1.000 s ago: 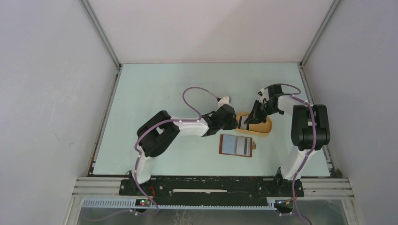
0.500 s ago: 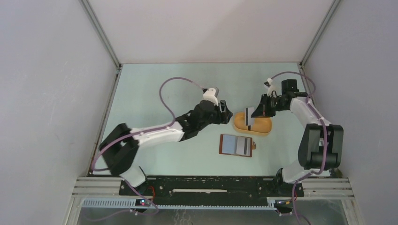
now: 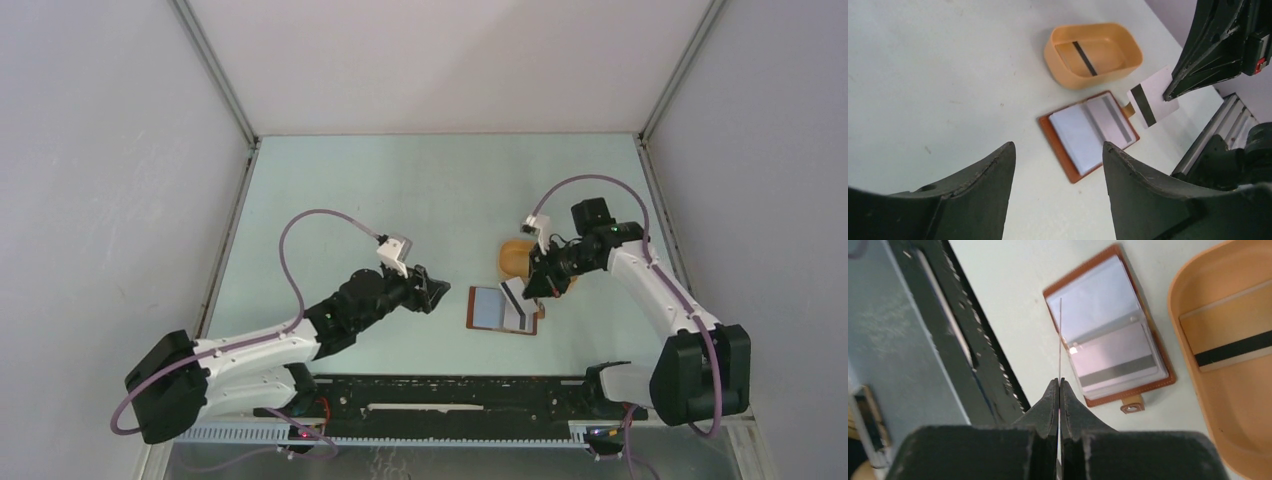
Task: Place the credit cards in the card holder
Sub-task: Insert the credit card into the card holder.
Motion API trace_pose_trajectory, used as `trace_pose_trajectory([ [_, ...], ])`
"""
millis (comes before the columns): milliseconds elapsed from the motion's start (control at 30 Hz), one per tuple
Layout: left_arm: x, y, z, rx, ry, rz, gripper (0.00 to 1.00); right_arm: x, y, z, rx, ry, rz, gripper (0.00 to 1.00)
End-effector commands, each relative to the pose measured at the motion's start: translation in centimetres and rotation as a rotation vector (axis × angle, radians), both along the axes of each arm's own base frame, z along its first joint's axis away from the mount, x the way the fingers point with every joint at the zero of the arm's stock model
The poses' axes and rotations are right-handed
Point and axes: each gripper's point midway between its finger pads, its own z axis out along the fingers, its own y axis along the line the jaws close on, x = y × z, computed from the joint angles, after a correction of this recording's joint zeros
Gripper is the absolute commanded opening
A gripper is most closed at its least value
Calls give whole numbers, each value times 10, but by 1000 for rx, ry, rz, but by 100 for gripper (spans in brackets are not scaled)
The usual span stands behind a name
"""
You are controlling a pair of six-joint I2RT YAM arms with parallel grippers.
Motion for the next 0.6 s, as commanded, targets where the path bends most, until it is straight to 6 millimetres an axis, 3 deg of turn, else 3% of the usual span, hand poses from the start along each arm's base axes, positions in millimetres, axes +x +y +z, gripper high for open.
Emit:
trace_pose_trajectory([
  [0, -9, 8, 1, -44, -46, -20, 69, 14, -14, -19, -232, -215, 53, 0],
  [133, -12, 19, -3, -84, -37, 15, 74, 33, -20, -37, -426, -316, 42, 0],
  [233, -11, 28, -9, -98, -16, 60, 97, 51, -32, -44, -538, -369, 19, 0],
  [267, -10, 30, -11, -98, -11, 69, 99, 55, -34, -45, -557, -380, 18, 0],
  [567, -19, 24, -17, -86, 0, -5, 100, 86, -48, -53, -684, -484, 49, 0],
])
